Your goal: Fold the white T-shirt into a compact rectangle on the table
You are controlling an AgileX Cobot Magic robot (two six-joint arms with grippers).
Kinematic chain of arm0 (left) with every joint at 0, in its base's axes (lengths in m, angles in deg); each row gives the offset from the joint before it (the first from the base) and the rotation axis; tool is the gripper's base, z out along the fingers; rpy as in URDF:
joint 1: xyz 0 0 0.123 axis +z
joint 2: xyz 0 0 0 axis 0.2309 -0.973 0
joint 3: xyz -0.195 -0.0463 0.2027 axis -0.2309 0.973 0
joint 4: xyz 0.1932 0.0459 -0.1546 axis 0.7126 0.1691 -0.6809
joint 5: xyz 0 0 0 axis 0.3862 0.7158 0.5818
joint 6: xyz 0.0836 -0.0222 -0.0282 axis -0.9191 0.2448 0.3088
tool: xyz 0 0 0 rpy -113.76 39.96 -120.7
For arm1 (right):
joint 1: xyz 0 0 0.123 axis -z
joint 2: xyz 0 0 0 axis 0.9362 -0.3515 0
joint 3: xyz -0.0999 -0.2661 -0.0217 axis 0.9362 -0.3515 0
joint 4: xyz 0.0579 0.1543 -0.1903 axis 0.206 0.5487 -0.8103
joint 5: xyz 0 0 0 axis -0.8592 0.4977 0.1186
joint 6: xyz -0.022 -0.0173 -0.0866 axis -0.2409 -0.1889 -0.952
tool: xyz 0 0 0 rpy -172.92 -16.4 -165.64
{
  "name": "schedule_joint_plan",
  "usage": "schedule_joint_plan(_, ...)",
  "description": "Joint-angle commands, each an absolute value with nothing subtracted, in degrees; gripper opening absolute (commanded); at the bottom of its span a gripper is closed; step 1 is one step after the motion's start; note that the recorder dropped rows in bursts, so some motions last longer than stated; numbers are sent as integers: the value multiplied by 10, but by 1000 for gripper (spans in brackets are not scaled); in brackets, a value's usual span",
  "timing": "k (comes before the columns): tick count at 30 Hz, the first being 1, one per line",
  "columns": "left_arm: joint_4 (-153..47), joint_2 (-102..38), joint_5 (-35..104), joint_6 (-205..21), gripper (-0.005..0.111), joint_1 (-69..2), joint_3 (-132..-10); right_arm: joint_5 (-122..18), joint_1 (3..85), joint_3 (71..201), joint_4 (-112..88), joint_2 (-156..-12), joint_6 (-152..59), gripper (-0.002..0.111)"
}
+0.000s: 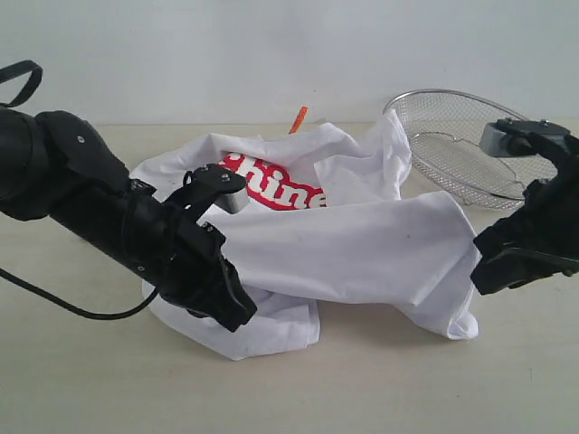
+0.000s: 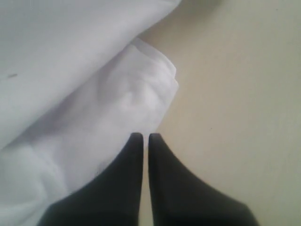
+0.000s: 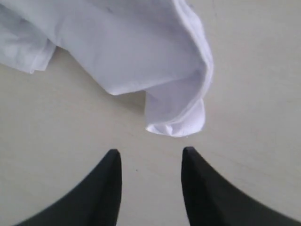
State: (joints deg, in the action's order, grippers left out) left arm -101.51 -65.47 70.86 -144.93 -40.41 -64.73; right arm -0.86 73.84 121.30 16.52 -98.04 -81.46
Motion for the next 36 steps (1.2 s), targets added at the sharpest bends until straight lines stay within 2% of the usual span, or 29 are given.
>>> schedule_joint_plan(1, -1076, -681, 685, -1515, 4, -407, -647, -22, 741, 1211, 133, -989, -797, 37)
schedule_joint_plan(3, -1093, -692, 673, -1538, 4, -407, -651, -29, 741, 1211, 133, -1005, -802, 38)
schedule_joint_plan(9, -1088, -731, 669, -1538, 4, -407, -657, -41, 741, 1211, 162, -1047, -804, 67)
schedule_joint_plan(25, -1008, -752, 721, -1473, 4, -407, -657, -100, 721, 1212, 209, -1071, -821, 66)
schedule_joint_plan(32, -998, -752, 723, -1473, 4, -407, -657, -104, 721, 1212, 336, -1132, -932, 66)
schedule_joint_plan(34, -998, -752, 723, -1473, 4, -407, -657, -104, 721, 1212, 345, -1147, -943, 60)
schedule_joint_plan(36, -999, -751, 723, -1473, 4, -406, -657, -101, 721, 1216, 345, -1163, -943, 47)
